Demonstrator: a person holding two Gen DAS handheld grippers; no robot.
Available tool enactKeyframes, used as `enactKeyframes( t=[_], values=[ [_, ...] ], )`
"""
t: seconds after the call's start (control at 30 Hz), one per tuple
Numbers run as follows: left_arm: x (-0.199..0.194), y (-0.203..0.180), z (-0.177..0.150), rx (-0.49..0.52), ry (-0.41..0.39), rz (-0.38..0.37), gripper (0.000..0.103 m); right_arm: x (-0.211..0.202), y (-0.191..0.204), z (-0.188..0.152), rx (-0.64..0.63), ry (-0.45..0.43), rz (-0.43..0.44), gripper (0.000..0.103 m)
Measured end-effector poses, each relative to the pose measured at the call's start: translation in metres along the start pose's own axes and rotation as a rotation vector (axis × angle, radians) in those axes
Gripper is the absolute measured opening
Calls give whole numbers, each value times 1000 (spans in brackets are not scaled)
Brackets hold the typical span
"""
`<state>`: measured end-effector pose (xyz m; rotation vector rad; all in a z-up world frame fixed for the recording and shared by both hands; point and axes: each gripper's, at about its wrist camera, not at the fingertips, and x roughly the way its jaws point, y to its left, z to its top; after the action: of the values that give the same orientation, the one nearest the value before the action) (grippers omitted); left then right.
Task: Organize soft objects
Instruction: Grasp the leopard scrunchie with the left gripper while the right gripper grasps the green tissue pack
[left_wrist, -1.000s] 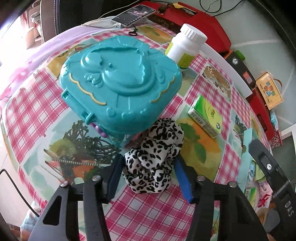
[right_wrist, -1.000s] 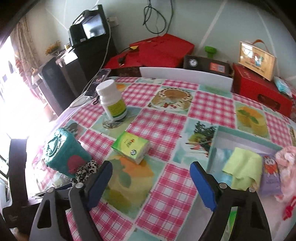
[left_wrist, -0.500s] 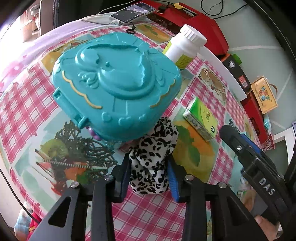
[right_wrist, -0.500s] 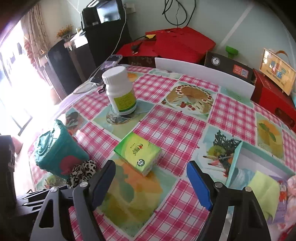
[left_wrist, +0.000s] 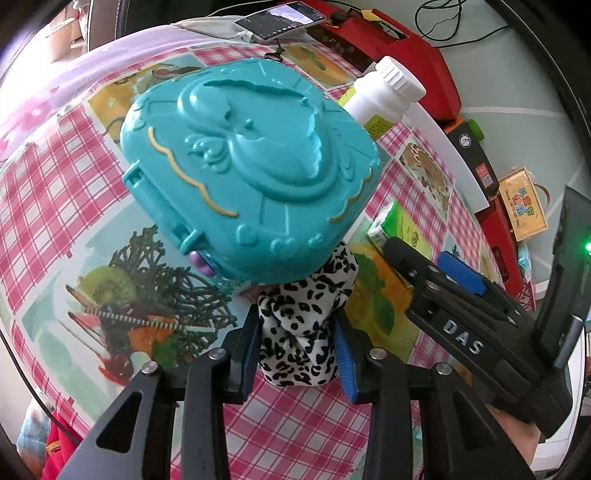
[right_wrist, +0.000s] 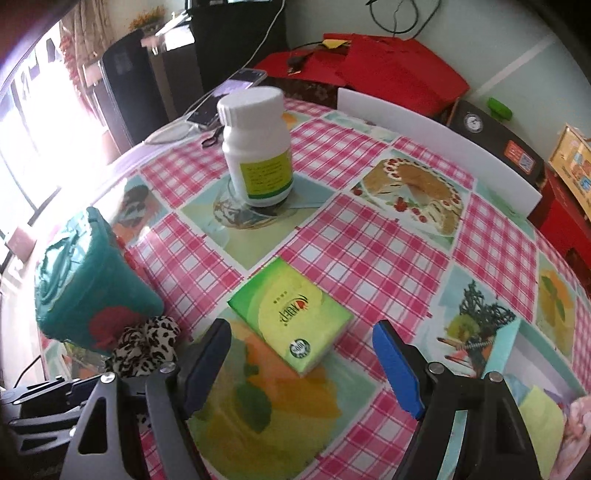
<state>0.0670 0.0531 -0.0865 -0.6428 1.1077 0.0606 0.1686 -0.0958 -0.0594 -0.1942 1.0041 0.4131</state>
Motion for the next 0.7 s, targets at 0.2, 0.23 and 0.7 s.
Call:
enactKeyframes(
  t=[0.2,0.23,0.7],
  values=[
    [-2,3,2,-7,6,-8,38,7,4,7,22,-7,14,82],
    [-2,4,3,-7,7,-8,38,9,3,7,27,-6,13,82],
    [-1,1,2,-4,11,-8,38,19,-1,9,76,3,19,82]
  ],
)
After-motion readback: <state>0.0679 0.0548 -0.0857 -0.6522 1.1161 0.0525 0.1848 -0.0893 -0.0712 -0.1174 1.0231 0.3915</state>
